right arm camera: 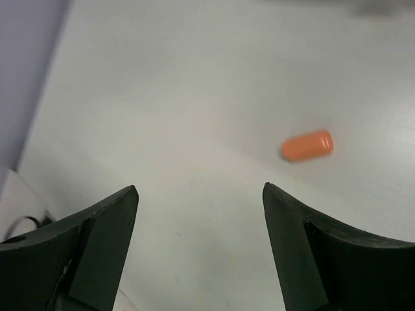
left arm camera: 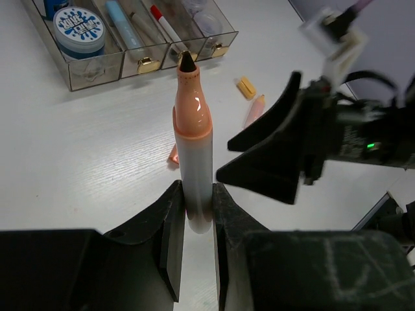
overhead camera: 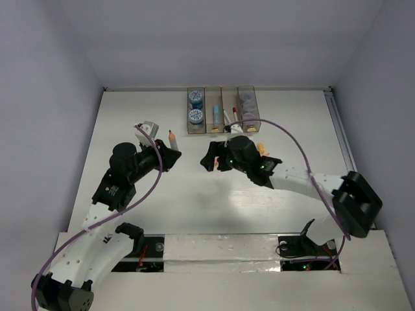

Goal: Sort the stationery into containers
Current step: Close the pen cap on the pen.

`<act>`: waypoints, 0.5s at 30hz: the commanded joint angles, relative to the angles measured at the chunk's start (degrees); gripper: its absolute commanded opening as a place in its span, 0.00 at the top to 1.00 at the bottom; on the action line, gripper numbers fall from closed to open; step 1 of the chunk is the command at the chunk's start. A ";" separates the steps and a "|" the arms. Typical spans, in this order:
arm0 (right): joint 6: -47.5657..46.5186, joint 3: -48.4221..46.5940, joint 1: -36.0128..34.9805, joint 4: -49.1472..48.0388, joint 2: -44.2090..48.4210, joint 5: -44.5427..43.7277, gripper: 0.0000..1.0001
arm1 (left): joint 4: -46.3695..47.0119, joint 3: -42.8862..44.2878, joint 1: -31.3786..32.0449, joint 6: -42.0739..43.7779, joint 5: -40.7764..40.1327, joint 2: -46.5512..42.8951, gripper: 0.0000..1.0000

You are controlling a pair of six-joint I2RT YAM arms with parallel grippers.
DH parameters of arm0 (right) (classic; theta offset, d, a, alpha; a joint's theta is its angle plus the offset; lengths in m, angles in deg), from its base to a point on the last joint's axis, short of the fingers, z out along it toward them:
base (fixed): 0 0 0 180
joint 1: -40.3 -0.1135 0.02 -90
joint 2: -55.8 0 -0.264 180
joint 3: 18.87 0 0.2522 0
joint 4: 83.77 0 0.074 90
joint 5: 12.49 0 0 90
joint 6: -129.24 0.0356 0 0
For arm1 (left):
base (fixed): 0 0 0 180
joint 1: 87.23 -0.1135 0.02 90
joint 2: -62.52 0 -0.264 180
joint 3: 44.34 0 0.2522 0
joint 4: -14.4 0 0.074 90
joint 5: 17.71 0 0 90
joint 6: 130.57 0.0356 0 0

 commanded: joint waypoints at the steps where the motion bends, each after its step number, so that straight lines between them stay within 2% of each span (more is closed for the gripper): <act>1: 1.16 -0.55 1.37 4.77 -5.55 2.54 0.17 | 1.04 0.92 0.14 0.89 0.34 -1.04 1.00; 5: -0.59 -0.99 1.38 0.91 -6.09 2.56 0.17 | 1.13 0.66 1.28 1.33 1.57 -1.31 1.00; 11: 0.54 -4.16 2.52 8.18 -8.37 2.02 0.17 | 1.13 0.84 1.90 1.42 2.01 -1.05 1.00; 15: 2.48 -3.81 3.57 7.24 -12.32 4.75 0.16 | 1.13 0.84 2.43 1.42 2.01 -0.87 1.00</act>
